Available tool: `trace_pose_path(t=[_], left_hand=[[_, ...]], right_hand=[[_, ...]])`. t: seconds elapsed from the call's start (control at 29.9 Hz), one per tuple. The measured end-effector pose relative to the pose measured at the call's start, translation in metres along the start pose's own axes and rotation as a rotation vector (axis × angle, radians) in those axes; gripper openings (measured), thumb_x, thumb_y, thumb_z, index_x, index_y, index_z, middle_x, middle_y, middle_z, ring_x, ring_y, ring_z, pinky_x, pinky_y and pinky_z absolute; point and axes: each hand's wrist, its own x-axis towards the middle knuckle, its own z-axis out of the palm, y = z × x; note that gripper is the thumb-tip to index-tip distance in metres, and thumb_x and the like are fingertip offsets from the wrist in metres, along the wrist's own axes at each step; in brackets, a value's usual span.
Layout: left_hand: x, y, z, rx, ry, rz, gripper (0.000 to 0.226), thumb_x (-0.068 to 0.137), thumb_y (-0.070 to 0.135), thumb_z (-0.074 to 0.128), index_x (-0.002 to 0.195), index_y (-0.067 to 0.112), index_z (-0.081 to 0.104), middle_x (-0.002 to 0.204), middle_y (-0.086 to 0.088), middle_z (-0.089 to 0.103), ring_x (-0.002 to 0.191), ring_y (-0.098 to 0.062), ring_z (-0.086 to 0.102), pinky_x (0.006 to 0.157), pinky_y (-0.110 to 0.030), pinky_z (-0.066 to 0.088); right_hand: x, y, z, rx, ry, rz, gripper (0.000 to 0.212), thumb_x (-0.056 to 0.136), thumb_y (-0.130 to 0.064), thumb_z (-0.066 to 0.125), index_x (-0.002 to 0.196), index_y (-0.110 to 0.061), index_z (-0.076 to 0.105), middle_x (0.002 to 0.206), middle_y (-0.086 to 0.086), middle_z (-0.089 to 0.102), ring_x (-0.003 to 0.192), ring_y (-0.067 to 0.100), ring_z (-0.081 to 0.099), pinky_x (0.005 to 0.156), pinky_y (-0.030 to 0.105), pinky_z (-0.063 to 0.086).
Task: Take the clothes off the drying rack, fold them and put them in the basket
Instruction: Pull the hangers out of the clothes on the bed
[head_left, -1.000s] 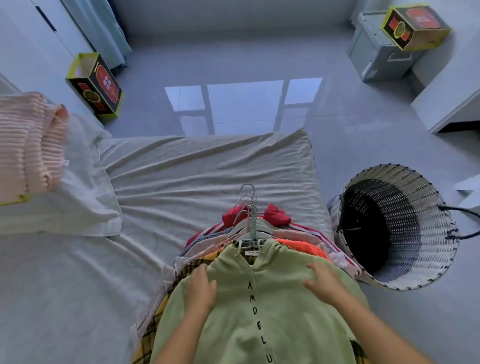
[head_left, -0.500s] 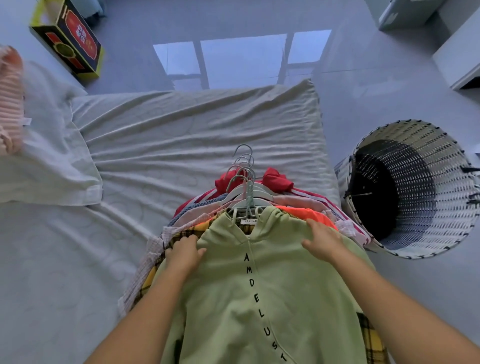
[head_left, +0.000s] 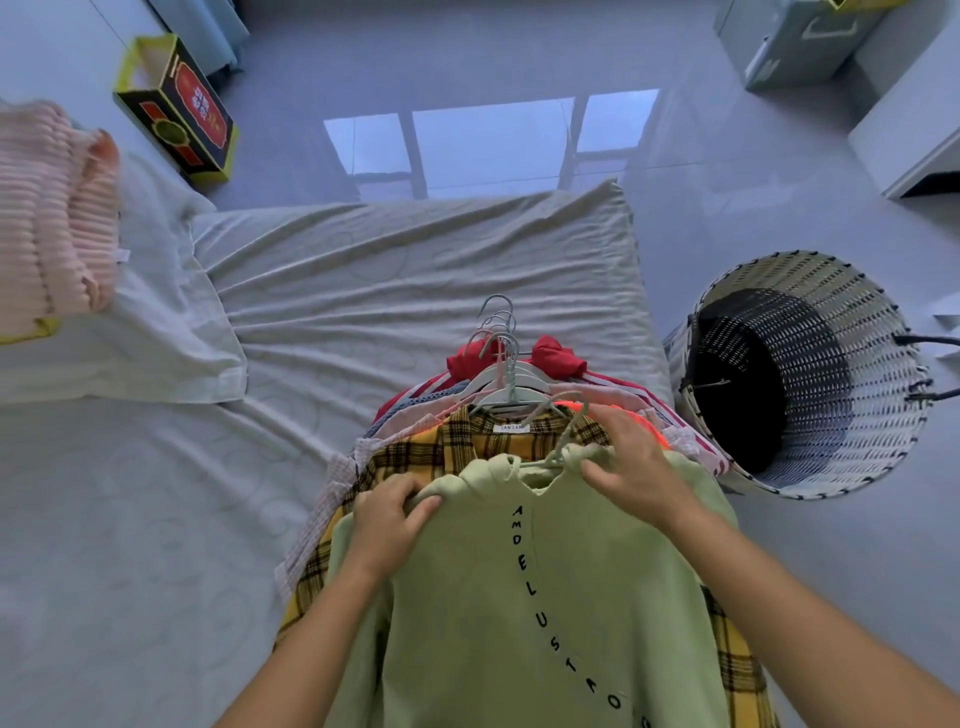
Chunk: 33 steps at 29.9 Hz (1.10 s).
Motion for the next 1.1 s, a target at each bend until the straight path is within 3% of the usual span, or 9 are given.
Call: trace_pose_path(t=[0.13, 0.27, 0.37, 0.47, 0.6, 0.74, 0.84, 0.97, 1.1], left_hand=[[-0.033, 0.022, -0.025, -0.065, 0.058, 0.068, 0.025, 0.071, 0.053, 0.053, 0.068, 0.028, 0.056, 0.066, 0.013, 0.056, 0.063, -0.003, 0.050, 0.058, -0.021, 0.036], [-0.068, 0.042, -0.055, -0.159, 0.062, 0.148, 0.016, 0.070, 0.050, 0.058, 0.069, 0.033, 0.058, 0.066, 0.010, 0.060, 0.073, -0.007, 0.055, 0.059, -0.013, 0.040], [-0.094, 0.055, -0.076, -0.215, 0.086, 0.197, 0.026, 0.067, 0.053, 0.056, 0.072, 0.029, 0.063, 0.082, 0.011, 0.063, 0.075, -0.012, 0.057, 0.061, -0.015, 0.042], [-0.123, 0.073, -0.098, -0.281, 0.124, 0.257, 0.020, 0.071, 0.047, 0.062, 0.073, 0.027, 0.066, 0.078, 0.009, 0.063, 0.072, -0.010, 0.058, 0.062, -0.015, 0.044], [-0.170, 0.094, -0.120, -0.320, 0.214, 0.292, 0.005, 0.075, 0.025, 0.064, 0.077, 0.029, 0.062, 0.081, 0.004, 0.058, 0.073, -0.007, 0.054, 0.064, -0.009, 0.040], [-0.221, 0.101, -0.135, -0.360, 0.410, 0.259, 0.023, 0.080, 0.011, 0.070, 0.073, 0.031, 0.060, 0.079, 0.004, 0.060, 0.070, -0.002, 0.055, 0.063, -0.008, 0.040], [-0.260, 0.105, -0.139, -0.400, 0.519, 0.260, 0.015, 0.081, 0.019, 0.066, 0.074, 0.030, 0.060, 0.080, 0.006, 0.061, 0.071, -0.001, 0.055, 0.063, -0.008, 0.040], [-0.295, 0.101, -0.135, -0.434, 0.561, 0.197, 0.008, 0.078, 0.026, 0.064, 0.073, 0.030, 0.061, 0.077, 0.005, 0.062, 0.072, -0.006, 0.055, 0.064, -0.015, 0.042], [-0.313, 0.100, -0.129, -0.363, 0.430, 0.101, 0.024, 0.081, 0.008, 0.069, 0.066, 0.025, 0.062, 0.077, -0.004, 0.062, 0.073, -0.011, 0.056, 0.066, -0.020, 0.043]], right_hand=[[-0.030, -0.057, -0.022, 0.050, -0.407, 0.014, 0.027, 0.083, -0.035, 0.066, 0.108, -0.026, 0.059, 0.097, -0.007, 0.065, 0.092, 0.011, 0.062, 0.086, 0.031, 0.051], [-0.070, -0.095, -0.042, 0.107, -0.364, 0.040, 0.015, 0.086, -0.046, 0.058, 0.080, -0.033, 0.063, 0.068, -0.009, 0.062, 0.064, 0.006, 0.055, 0.068, 0.025, 0.045], [-0.100, -0.119, -0.054, 0.147, -0.369, 0.039, 0.017, 0.089, -0.041, 0.057, 0.074, -0.034, 0.063, 0.055, -0.010, 0.053, 0.055, 0.005, 0.047, 0.062, 0.026, 0.043], [-0.127, -0.141, -0.069, 0.154, -0.324, 0.014, 0.022, 0.091, -0.035, 0.056, 0.071, -0.029, 0.062, 0.047, -0.017, 0.052, 0.048, -0.003, 0.044, 0.057, 0.018, 0.038], [-0.165, -0.165, -0.090, 0.074, -0.267, -0.015, 0.028, 0.090, -0.040, 0.056, 0.067, -0.026, 0.061, 0.050, -0.013, 0.054, 0.052, 0.001, 0.048, 0.060, 0.020, 0.041], [-0.217, -0.172, -0.113, 0.065, -0.228, -0.007, 0.026, 0.090, -0.038, 0.056, 0.070, -0.024, 0.065, 0.064, -0.010, 0.061, 0.064, 0.000, 0.055, 0.068, 0.019, 0.044], [-0.256, -0.166, -0.125, 0.110, -0.172, 0.015, 0.025, 0.086, -0.039, 0.060, 0.070, -0.023, 0.068, 0.076, -0.011, 0.063, 0.080, 0.008, 0.059, 0.080, 0.027, 0.046], [-0.293, -0.166, -0.120, 0.077, -0.135, -0.008, 0.028, 0.085, -0.044, 0.059, 0.074, -0.020, 0.067, 0.060, -0.010, 0.051, 0.053, 0.005, 0.043, 0.057, 0.021, 0.035], [-0.314, -0.190, -0.104, -0.048, -0.194, -0.126, 0.023, 0.090, -0.042, 0.054, 0.078, -0.025, 0.065, 0.053, -0.014, 0.049, 0.046, -0.004, 0.044, 0.052, 0.015, 0.031]])
